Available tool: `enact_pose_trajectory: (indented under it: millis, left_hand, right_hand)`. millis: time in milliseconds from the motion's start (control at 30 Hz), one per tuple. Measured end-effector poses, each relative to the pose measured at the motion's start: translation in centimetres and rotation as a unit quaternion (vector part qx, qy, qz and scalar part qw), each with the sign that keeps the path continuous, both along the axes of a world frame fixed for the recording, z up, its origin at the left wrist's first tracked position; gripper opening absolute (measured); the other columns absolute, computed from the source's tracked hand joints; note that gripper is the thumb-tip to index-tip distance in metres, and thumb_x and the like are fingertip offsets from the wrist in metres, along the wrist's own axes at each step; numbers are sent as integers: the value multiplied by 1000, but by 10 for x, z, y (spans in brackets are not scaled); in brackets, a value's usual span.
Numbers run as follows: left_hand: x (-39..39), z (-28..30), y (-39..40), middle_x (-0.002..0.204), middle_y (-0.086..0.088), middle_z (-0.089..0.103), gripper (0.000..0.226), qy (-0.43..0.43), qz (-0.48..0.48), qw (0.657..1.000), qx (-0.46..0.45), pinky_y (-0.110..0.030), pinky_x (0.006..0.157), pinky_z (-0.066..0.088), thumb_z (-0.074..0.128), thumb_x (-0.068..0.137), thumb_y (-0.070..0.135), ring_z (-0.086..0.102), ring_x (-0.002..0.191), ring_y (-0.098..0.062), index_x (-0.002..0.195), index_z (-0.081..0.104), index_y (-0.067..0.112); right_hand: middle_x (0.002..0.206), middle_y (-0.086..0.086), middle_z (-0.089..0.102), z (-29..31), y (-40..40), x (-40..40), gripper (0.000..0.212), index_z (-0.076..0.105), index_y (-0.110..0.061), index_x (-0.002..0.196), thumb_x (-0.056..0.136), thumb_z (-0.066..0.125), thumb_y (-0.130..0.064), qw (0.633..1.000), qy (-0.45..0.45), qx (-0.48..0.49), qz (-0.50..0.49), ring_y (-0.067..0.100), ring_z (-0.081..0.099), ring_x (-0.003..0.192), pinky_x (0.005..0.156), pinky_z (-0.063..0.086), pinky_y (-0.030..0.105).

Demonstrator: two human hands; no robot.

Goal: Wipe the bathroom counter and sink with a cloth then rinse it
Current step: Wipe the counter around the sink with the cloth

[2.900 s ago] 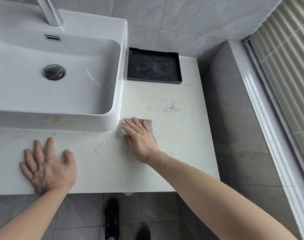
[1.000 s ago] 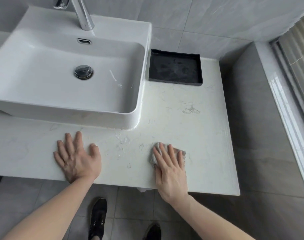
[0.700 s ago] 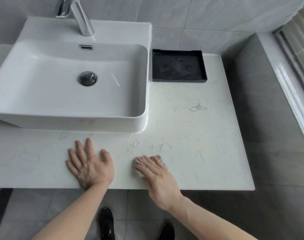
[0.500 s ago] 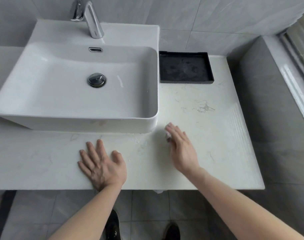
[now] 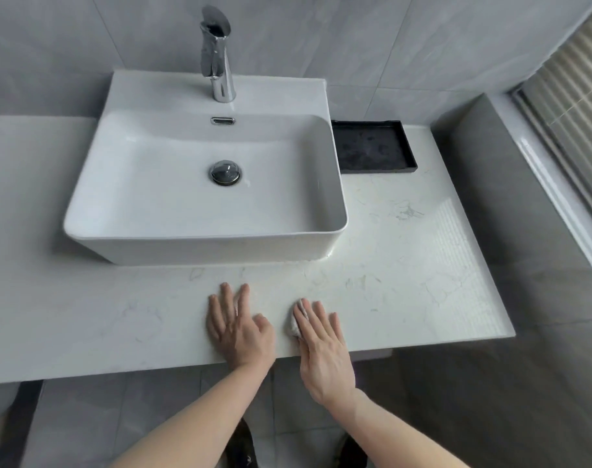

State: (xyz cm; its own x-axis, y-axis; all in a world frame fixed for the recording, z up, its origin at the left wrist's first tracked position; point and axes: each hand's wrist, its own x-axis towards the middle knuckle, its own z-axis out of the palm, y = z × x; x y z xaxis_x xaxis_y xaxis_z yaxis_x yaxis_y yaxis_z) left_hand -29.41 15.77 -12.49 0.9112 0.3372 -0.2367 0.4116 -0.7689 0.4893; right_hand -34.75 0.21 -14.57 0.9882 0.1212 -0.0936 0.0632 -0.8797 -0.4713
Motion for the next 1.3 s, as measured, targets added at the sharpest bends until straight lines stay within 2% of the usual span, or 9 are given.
enact_pose_trajectory:
  millis: [167, 267, 400, 567, 833, 933, 1033, 1167, 1300]
  left_hand:
    - [-29, 12, 98, 169, 14, -5, 68, 46, -265, 963, 33, -32, 128, 6, 48, 96, 21, -5, 157, -11, 160, 26, 30]
    - [-29, 24, 136, 171, 6, 0, 70, 66, -216, 973, 43, -38, 128, 15, 54, 96, 33, 3, 158, -19, 160, 25, 30]
    - [-11, 31, 173, 171, -2, 2, 75, 108, -133, 983, 67, -45, 126, 19, 56, 95, 41, 6, 157, -30, 160, 23, 26]
    - [-8, 30, 183, 171, -3, -11, 83, 175, -120, 973, 89, -44, 128, 12, 51, 96, 48, -6, 157, -33, 162, 6, 27]
    - [-1, 36, 192, 166, 7, -27, 99, 240, -147, 954, 101, -41, 128, 10, 60, 91, 51, -16, 157, -25, 162, -8, 34]
    - [2, 41, 191, 167, 6, -27, 105, 254, -155, 948, 113, -41, 128, 11, 65, 90, 50, -15, 157, -25, 162, -9, 34]
    - [6, 48, 189, 167, 2, -28, 111, 273, -171, 938, 128, -40, 128, 7, 69, 90, 46, -16, 157, -26, 161, -14, 30]
    - [10, 56, 190, 166, -1, -29, 114, 301, -189, 925, 131, -40, 128, 4, 71, 90, 42, -17, 157, -27, 160, -17, 28]
    - [12, 56, 193, 166, 1, -29, 114, 305, -189, 926, 119, -40, 129, 5, 72, 90, 39, -15, 157, -26, 161, -16, 29]
  right_hand:
    - [165, -27, 16, 17, 10, -39, 70, 35, -31, 160, 96, 32, -2, 997, 57, 34, 48, 6, 7, 159, 129, 9, 37]
    - [158, -36, 27, 40, -2, -27, 65, 46, -36, 153, 98, 45, 0, 993, 58, 84, -50, -3, 22, 153, 126, 19, 23]
    - [154, -11, 52, 75, -36, 4, 44, 56, -25, 144, 104, 50, -8, 962, 11, 156, -223, 7, 46, 141, 115, 37, 26]
    - [168, -5, 30, 68, -92, 37, 46, 40, -23, 157, 111, 39, -24, 948, 37, 95, -300, 18, 26, 156, 125, 24, 35]
    - [172, 0, -15, 26, -15, 26, 68, -3, -19, 165, 104, 27, -12, 978, 106, -46, -176, 28, -12, 159, 129, 1, 47]
    - [170, -5, -23, 29, 46, 21, 91, -5, -21, 165, 84, 32, 2, 995, 100, -15, -19, 29, -20, 158, 127, -9, 45]
    - [171, -8, -15, 41, 91, 29, 89, 6, -20, 166, 84, 33, -1, 983, 122, 21, 139, 24, -20, 157, 125, -14, 40]
    - [169, -19, 4, 49, 77, 45, 90, 25, -27, 163, 82, 38, 11, 972, 138, 72, 173, 5, -5, 156, 130, 1, 32]
    - [163, -25, 31, 55, 11, 60, 97, 44, -34, 155, 75, 34, 19, 985, 91, 149, 7, 0, 27, 153, 124, 31, 29]
